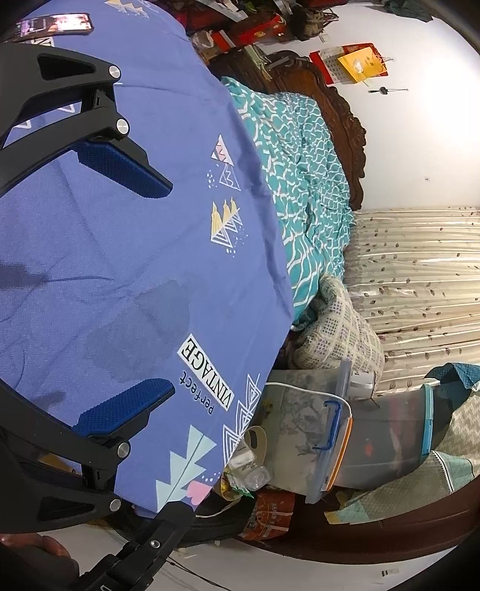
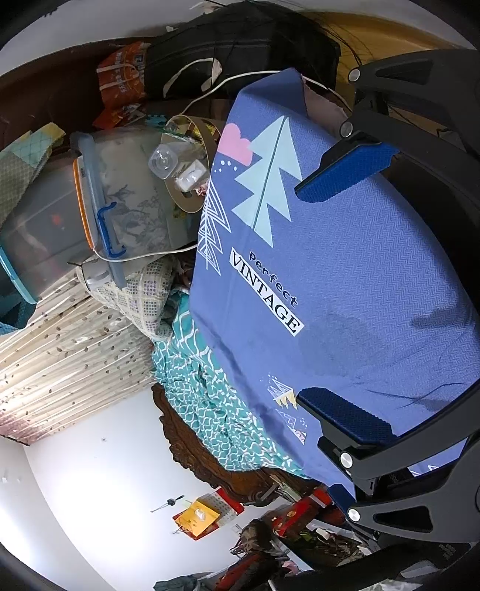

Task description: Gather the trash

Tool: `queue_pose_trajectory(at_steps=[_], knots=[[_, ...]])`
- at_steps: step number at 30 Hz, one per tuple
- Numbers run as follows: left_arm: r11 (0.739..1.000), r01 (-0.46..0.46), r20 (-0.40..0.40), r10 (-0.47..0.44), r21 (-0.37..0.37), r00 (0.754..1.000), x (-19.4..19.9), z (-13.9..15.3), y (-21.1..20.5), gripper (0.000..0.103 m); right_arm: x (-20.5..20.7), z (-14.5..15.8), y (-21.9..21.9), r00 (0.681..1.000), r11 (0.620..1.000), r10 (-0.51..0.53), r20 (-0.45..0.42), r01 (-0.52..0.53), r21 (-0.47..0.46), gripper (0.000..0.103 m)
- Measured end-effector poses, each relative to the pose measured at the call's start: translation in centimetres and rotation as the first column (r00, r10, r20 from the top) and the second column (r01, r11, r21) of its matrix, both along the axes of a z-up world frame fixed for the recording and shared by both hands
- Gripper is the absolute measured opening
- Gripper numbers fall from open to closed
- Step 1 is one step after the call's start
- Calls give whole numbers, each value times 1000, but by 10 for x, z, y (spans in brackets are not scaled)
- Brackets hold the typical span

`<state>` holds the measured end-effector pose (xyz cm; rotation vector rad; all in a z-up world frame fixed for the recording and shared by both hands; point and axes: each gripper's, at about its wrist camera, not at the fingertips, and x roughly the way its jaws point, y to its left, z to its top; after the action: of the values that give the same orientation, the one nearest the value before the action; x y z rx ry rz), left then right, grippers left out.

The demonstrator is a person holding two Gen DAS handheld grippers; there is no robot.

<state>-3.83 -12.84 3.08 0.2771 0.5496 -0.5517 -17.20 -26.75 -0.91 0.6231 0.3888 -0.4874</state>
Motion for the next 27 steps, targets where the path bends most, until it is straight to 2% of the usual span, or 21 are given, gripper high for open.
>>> queue_pose_trajectory(at_steps=[27], knots=[[995,-43,86,35,91,996,-5,2,-2,94,-1,0,-1,1000,1000,-8,5,8,3,100]])
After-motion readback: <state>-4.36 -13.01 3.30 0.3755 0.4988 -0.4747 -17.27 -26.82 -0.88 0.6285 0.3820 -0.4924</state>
